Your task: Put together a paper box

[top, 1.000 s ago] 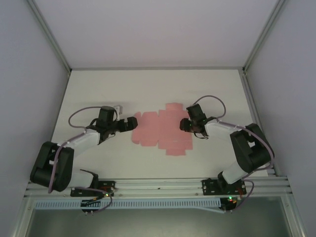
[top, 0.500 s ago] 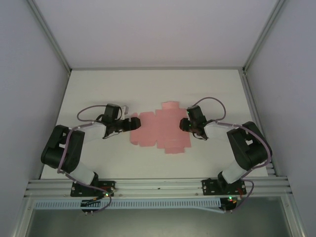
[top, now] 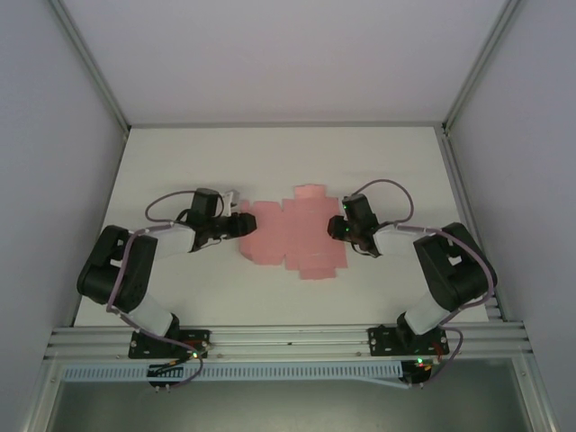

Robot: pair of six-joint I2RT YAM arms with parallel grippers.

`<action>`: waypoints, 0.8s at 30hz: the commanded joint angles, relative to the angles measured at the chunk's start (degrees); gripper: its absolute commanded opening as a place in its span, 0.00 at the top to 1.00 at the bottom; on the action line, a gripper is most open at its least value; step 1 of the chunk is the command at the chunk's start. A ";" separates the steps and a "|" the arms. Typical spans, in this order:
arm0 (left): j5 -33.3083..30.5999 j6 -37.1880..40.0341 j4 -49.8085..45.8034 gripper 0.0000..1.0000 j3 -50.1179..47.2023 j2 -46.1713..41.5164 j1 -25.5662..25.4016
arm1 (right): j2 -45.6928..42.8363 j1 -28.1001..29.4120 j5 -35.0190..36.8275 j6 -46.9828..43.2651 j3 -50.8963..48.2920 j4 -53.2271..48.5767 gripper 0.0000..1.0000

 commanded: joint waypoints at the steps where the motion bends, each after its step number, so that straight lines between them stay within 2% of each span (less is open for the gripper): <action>1: -0.47 0.34 0.54 0.79 -0.38 -2.58 -0.40 | -0.21 0.07 -1.66 0.80 -2.35 -5.10 0.72; 3: -0.89 1.31 -0.13 1.00 0.33 -3.22 -0.43 | -1.60 0.07 -2.09 0.36 -2.43 -5.14 0.72; 8: -0.53 4.50 -0.93 1.00 2.26 -8.17 -0.37 | -8.85 -0.81 -2.68 -1.02 -2.19 -6.80 0.66; 12: 2.41 7.66 -0.27 1.00 2.76 -14.56 -0.44 | -18.05 -2.68 -3.49 -1.89 -3.54 -7.64 0.55; 13: 3.04 7.96 0.14 1.00 2.67 -16.17 -0.43 | -20.63 -3.42 -4.42 -2.43 -4.13 -7.59 0.50; 16: 6.38 8.46 1.89 1.00 2.67 -20.89 -0.51 | -29.41 -6.15 -7.92 -5.15 -5.86 -7.60 0.26; 19: 8.62 7.87 3.39 1.00 2.84 -24.92 -0.52 | -38.24 -8.53 -8.74 -7.51 -7.66 -8.07 0.08; 21: 9.91 7.39 4.19 1.00 3.22 -27.16 -0.52 | -43.48 -10.06 -9.63 -8.82 -8.71 -8.28 0.00; 24: 12.28 5.83 6.05 1.00 3.78 -30.65 -0.52 | -50.12 -12.25 -12.50 -10.40 -9.71 -8.70 0.00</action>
